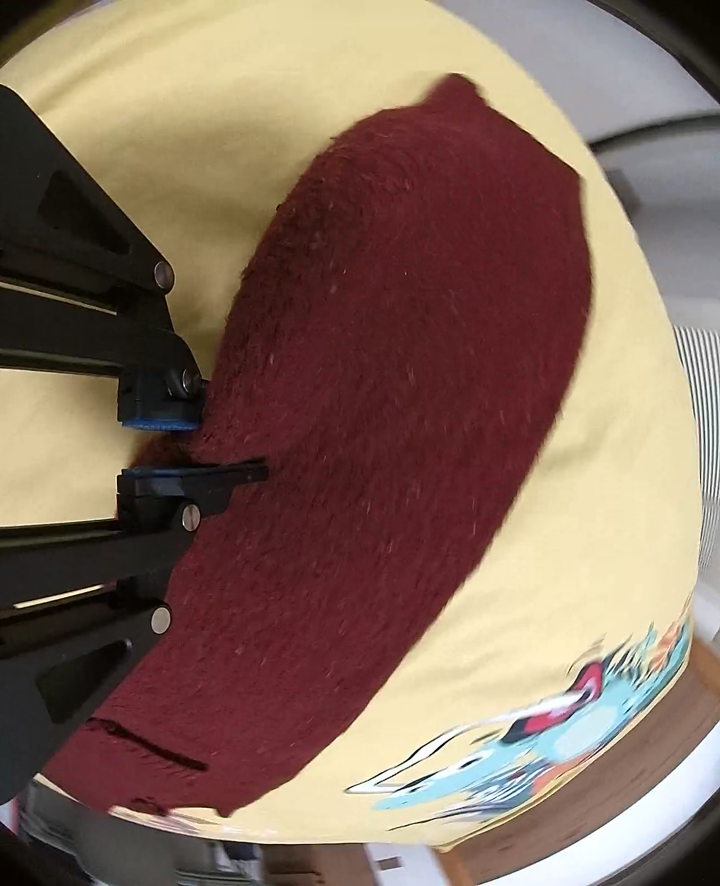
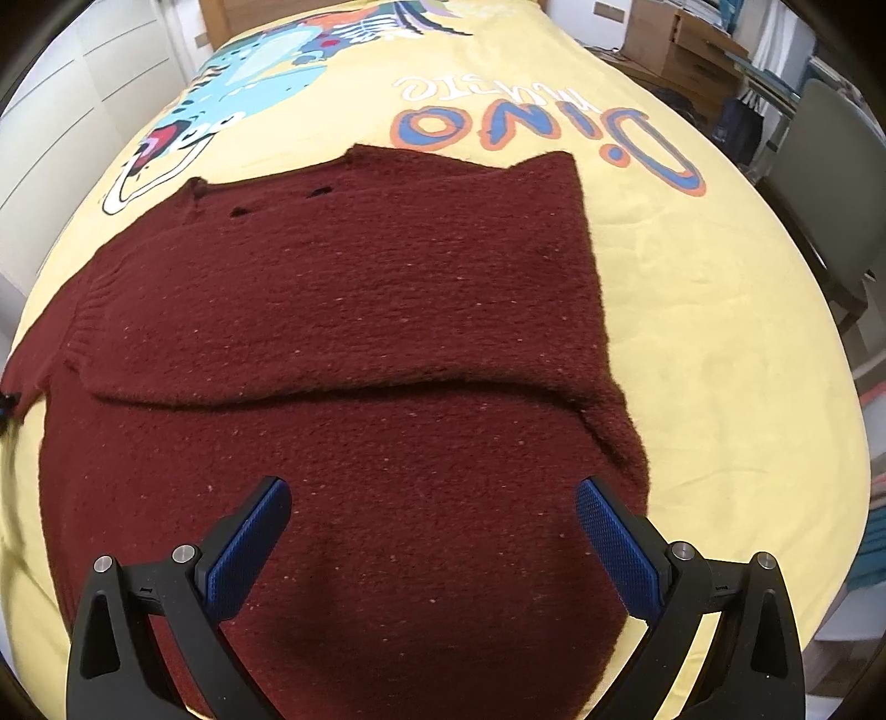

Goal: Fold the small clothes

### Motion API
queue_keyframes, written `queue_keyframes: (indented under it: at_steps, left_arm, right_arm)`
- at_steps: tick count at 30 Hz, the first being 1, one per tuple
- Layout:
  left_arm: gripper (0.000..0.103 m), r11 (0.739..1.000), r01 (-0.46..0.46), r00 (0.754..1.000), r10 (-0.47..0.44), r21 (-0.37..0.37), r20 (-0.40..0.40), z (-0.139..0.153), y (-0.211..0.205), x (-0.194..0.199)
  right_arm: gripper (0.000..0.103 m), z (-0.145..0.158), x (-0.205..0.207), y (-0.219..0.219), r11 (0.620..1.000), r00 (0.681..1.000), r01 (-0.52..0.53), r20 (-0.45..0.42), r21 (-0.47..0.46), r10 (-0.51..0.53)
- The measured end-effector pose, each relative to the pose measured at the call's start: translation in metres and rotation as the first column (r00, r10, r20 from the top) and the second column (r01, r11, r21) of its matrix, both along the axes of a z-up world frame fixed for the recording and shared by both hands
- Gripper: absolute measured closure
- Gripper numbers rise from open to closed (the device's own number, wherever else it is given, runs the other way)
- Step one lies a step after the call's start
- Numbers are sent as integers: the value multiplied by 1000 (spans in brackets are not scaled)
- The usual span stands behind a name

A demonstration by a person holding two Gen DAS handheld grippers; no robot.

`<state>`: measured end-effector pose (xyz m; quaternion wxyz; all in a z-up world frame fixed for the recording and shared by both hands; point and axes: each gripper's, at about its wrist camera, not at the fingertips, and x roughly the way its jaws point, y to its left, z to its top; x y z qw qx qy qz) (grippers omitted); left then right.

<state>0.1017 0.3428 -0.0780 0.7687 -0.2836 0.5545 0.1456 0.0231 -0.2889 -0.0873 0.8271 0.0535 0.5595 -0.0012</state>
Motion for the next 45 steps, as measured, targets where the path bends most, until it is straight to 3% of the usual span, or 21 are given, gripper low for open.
queue_keyframes:
  at_steps: [6, 11, 14, 20, 25, 31, 34, 39, 45]
  left_arm:
    - [97, 993, 93, 993, -97, 76, 62, 41, -43, -14]
    - [97, 975, 204, 969, -214, 89, 123, 70, -98, -7]
    - [97, 953, 286, 942, -299, 106, 153, 88, -140, 6]
    - [97, 876, 454, 856, -479, 161, 195, 118, -235, 16]
    - [97, 797, 575, 779, -602, 185, 177, 106, -316, 25]
    - [97, 732, 663, 725, -680, 156, 109, 53, -390, 42]
    - [97, 719, 677, 720, -691, 158, 59, 25, -406, 44]
    - [97, 732, 670, 738, -675, 126, -9, -14, -404, 39]
    - [96, 719, 676, 730, -683, 161, -14, -26, -403, 37]
  right_arm:
    - [1, 5, 3, -8, 1000, 1000, 2, 15, -14, -2]
    - [1, 15, 9, -12, 1000, 999, 7, 44, -3, -7]
    - [1, 22, 12, -13, 1000, 998, -3, 63, -4, 4]
    - [1, 33, 18, -21, 1000, 996, -7, 85, -8, 7]
    - [1, 39, 25, -34, 1000, 997, 12, 70, -27, -10]
    - [1, 44, 21, -54, 998, 995, 61, 82, 23, -63]
    - [1, 37, 18, -58, 997, 996, 67, 61, 31, -69]
    - [1, 20, 12, -53, 998, 999, 45, 23, 53, -46]
    - [1, 2, 9, -45, 997, 1000, 15, -6, 74, -14]
